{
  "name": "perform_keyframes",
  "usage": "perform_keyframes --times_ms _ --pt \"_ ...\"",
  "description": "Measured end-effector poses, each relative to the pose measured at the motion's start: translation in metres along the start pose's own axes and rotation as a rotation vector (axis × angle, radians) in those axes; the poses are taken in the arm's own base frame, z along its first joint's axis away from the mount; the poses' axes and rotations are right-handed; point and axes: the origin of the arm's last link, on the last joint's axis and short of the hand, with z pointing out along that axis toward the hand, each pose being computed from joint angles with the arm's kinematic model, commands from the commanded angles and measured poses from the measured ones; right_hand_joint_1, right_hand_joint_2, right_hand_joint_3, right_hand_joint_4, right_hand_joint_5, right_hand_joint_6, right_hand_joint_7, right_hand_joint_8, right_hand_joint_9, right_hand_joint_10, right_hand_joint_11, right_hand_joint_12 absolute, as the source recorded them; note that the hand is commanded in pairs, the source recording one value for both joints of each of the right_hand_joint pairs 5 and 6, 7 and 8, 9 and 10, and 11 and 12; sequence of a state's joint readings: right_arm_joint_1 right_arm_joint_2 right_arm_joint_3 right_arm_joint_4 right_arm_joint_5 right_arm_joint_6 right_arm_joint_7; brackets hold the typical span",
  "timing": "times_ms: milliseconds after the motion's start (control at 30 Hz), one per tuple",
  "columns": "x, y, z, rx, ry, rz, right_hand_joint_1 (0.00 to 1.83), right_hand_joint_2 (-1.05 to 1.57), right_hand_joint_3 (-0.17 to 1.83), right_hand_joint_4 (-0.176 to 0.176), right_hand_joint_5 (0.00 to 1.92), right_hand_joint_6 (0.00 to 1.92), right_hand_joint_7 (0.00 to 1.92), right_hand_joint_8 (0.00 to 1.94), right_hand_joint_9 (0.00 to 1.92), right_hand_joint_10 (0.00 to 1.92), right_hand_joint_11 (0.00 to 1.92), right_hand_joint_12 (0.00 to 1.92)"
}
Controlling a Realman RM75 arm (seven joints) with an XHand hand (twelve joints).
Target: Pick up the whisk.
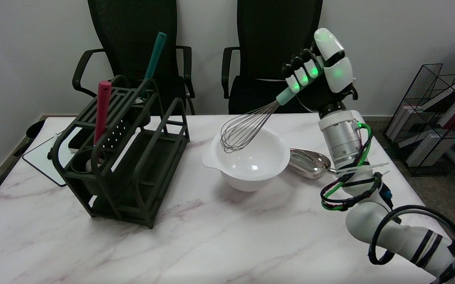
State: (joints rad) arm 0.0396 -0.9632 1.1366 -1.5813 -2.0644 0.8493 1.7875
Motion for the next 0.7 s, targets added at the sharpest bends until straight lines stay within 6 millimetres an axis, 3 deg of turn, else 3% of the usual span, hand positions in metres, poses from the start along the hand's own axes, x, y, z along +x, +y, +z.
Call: perform_keyframes --times_ms 300,700 --pt "-0.01 0.002 -0.023 0.051 -0.03 0.013 0.87 1.53 1.04 0.0 1.92 1.92 1.92 1.92 1.92 1.92 1.92 1.92" --pt "0.001 0.008 -0.052 0.086 -0.021 -0.025 0.88 1.54 1.0 0.0 1.92 1.92 1.92 1.92 1.92 1.92 1.92 1.92"
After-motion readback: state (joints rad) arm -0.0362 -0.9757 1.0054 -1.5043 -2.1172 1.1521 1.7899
